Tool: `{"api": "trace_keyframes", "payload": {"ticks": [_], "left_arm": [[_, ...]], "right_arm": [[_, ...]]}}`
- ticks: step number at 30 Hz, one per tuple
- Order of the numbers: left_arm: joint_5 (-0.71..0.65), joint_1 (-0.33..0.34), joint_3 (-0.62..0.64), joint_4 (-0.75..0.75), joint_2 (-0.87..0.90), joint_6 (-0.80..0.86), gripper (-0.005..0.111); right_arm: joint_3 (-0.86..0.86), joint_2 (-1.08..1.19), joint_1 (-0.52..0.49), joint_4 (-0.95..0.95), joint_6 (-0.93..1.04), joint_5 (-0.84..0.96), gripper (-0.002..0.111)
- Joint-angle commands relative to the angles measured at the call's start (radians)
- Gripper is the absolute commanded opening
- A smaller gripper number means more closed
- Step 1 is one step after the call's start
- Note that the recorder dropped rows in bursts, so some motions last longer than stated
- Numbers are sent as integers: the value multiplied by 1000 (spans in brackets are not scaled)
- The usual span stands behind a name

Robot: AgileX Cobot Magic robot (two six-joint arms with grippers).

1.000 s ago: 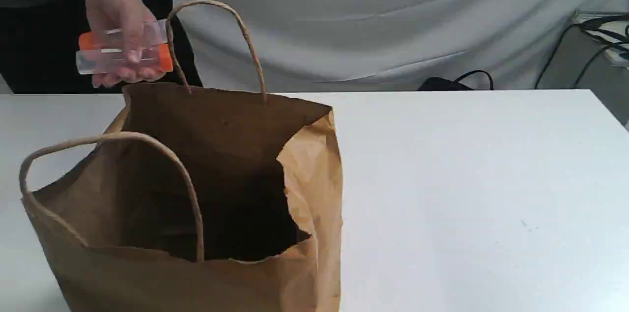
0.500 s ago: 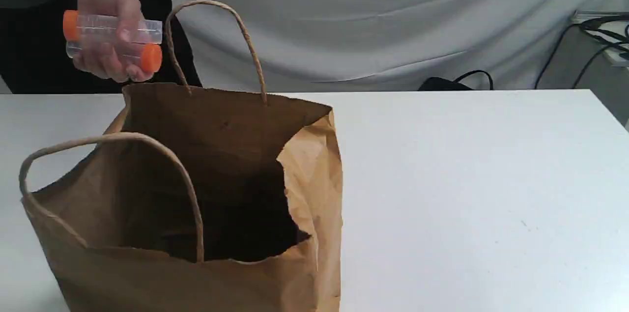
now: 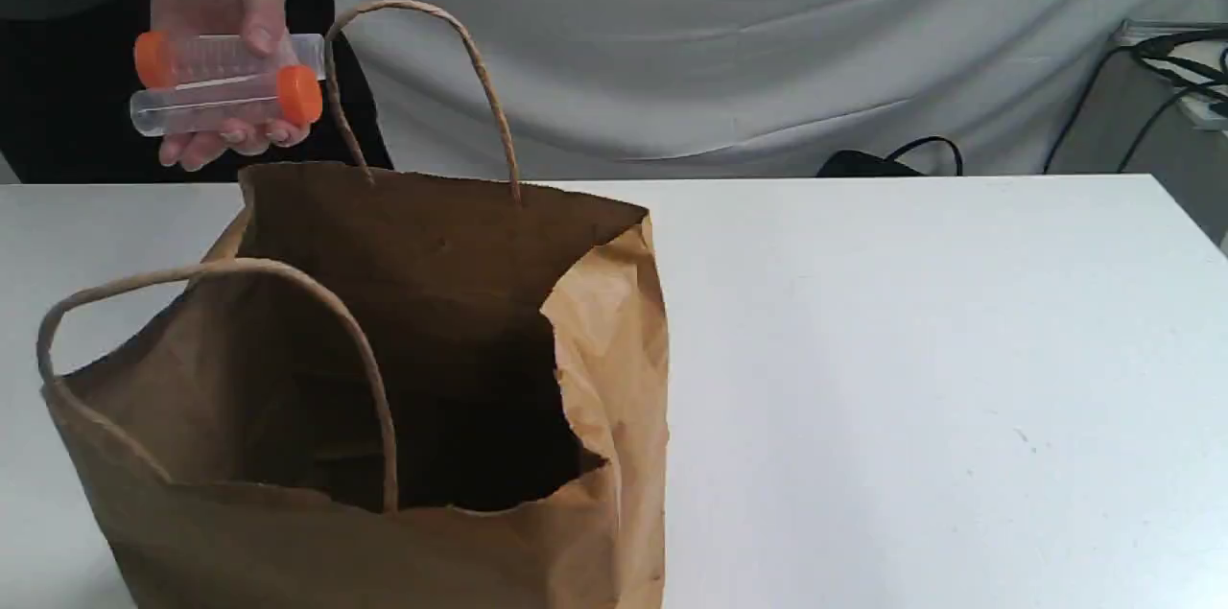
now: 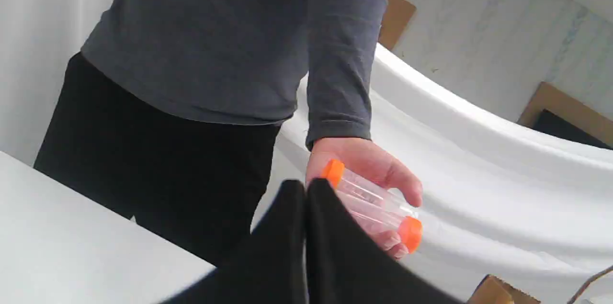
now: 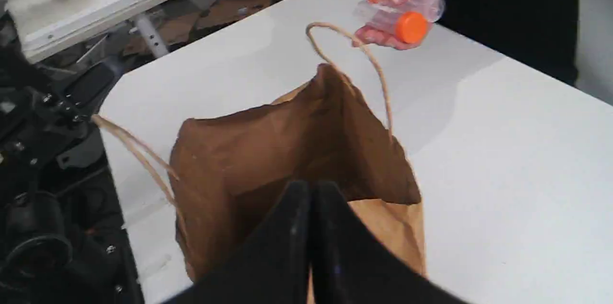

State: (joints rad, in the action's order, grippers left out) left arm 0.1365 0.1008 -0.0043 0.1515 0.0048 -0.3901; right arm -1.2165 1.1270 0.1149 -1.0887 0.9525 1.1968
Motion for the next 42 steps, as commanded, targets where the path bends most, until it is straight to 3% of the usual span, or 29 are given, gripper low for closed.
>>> {"api": "trace_keyframes", "payload": {"ticks": [1, 7, 12, 15, 20, 22, 27, 42], "left_arm": [[-4, 2, 4, -6, -5, -3, 0], [-4, 2, 4, -6, -5, 1, 0], [-4, 2, 4, -6, -5, 1, 0], [-4, 2, 4, -6, -5, 1, 0], [-4, 2, 4, -6, -5, 1, 0], [-4, 2, 4, -6, -5, 1, 0], [-4, 2, 4, -6, -5, 1, 0], [-4, 2, 4, -6, -5, 1, 0]], "right_arm": [[-7, 32, 142, 44, 43, -24, 0], [-7, 88, 392, 256, 43, -166, 0], [-7, 108, 499, 268, 43, -193, 2], [-7, 114, 527, 259, 41, -215, 14], [-7, 137, 581, 231, 41, -320, 48], [-7, 152, 607, 233, 41, -368, 54], [-7, 191, 656, 233, 39, -444, 55], [-7, 241, 658, 225, 39, -473, 54]]}}
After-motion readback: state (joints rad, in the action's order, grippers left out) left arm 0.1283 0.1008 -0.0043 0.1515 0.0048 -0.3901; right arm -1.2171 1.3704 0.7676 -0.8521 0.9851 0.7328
